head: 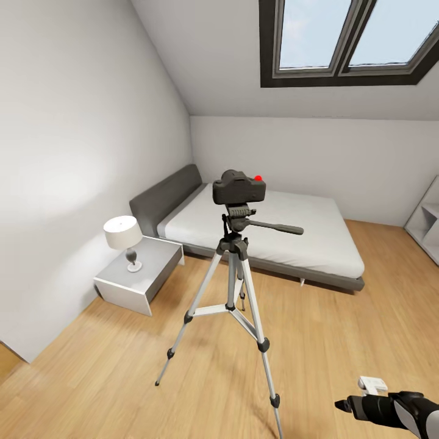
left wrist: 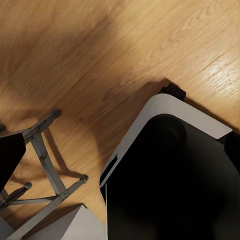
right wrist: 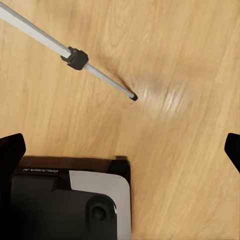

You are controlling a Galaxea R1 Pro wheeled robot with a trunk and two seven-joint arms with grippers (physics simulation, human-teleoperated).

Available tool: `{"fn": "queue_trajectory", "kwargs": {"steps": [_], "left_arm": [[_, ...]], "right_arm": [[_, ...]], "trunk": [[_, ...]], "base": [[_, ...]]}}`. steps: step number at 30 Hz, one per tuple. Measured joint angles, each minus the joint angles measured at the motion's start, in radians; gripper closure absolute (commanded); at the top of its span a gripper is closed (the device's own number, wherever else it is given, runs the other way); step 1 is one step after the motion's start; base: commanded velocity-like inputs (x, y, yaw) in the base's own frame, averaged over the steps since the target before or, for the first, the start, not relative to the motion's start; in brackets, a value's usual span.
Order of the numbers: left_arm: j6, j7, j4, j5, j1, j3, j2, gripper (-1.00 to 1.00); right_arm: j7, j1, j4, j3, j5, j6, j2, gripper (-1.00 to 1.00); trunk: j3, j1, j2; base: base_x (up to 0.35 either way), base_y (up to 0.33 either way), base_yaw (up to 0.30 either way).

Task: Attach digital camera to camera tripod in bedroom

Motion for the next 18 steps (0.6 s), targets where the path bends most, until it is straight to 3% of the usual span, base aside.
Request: {"fn": "queue_trajectory", "kwargs": {"steps": [6,18], "left_arm": [[0.000,0.000,0.000,0.000,0.000,0.000,0.000,-1.00],[0.000,0.000,0.000,0.001,0.001,0.001,0.000,-1.00]], "right_arm": [[-0.007,0.014,0.007,0.001,0.000,-0.007,0.003,-1.00],[-0.059,0.147,0.009,0.000,-0.002,-0.049,0.017,-1.00]], "trunk": [[0.000,0.000,0.000],[0.000,0.000,0.000]], "base": [[0.000,0.000,0.000],[0.000,0.000,0.000]]}}
